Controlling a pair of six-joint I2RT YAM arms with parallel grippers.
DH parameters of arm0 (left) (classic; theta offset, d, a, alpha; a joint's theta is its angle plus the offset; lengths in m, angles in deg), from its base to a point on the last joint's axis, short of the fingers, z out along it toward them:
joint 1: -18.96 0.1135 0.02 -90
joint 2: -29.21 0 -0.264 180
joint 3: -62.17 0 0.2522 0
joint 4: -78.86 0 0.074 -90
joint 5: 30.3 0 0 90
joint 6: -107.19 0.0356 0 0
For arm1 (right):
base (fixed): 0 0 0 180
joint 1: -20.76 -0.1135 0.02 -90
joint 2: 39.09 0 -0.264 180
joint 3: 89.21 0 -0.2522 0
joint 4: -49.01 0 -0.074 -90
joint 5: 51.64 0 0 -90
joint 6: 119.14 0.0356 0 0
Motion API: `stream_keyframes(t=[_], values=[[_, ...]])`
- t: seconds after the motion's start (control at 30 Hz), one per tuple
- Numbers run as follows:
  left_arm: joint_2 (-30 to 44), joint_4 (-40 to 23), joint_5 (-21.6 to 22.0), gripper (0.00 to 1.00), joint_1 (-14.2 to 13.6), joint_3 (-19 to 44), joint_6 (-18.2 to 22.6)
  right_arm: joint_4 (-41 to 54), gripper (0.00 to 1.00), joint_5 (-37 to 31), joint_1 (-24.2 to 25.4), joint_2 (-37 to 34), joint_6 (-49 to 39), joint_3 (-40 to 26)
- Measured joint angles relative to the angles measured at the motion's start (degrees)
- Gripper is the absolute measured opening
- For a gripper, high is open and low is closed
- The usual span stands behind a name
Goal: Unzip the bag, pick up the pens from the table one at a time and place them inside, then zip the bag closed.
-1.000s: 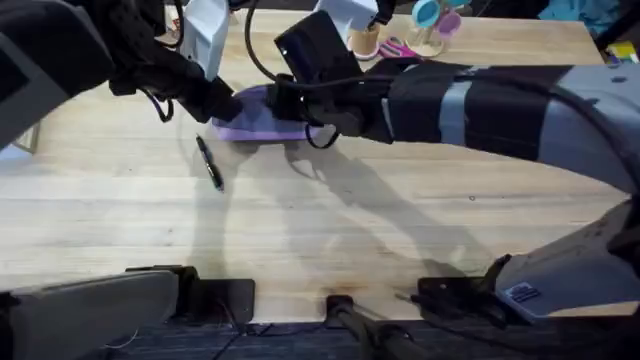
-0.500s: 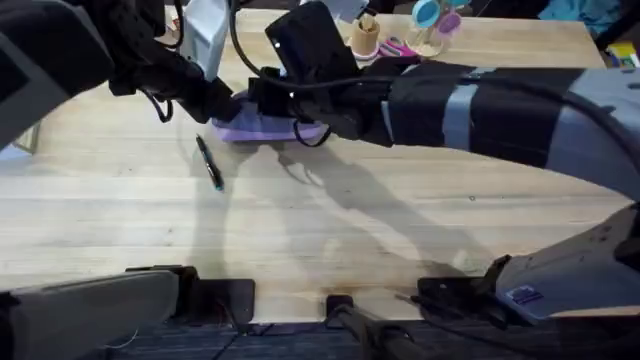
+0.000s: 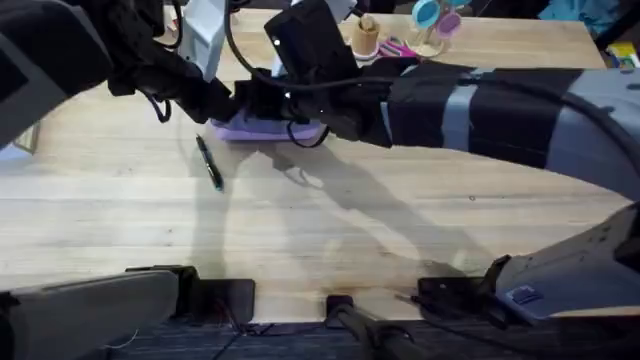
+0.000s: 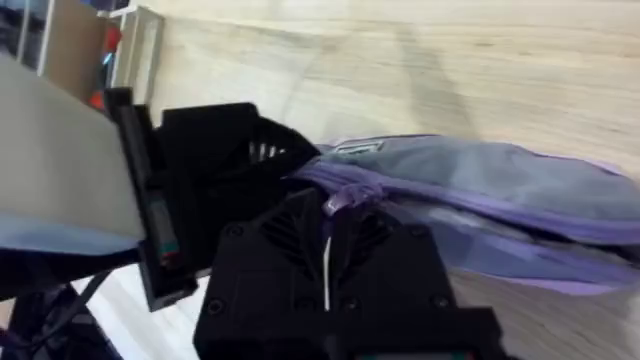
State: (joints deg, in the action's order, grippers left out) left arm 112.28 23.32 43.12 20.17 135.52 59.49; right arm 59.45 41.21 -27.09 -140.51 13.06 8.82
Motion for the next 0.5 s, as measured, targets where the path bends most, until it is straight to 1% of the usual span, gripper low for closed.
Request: stream_keyframes(t=[0.37,0.4,0.47,0.5], values=[[0.0,0.0,0.1,0.041,0.0,0.0,0.2,-1.5,0.036,0.2,-0.4,-0.2,-0.2,0.0],[0.0,0.0,0.1,0.041,0.0,0.0,0.3,-1.6,0.098,0.1,-0.4,-0.2,-0.4,0.0],[-0.1,-0.3,-0.5,0.042,0.3,0.0,0.5,-1.0,0.301,-0.5,-0.1,-0.2,-1.0,0.0],[-0.1,-0.4,-0.8,0.042,0.5,0.0,0.6,-0.8,0.364,-0.7,0.1,-0.2,-1.7,0.0]])
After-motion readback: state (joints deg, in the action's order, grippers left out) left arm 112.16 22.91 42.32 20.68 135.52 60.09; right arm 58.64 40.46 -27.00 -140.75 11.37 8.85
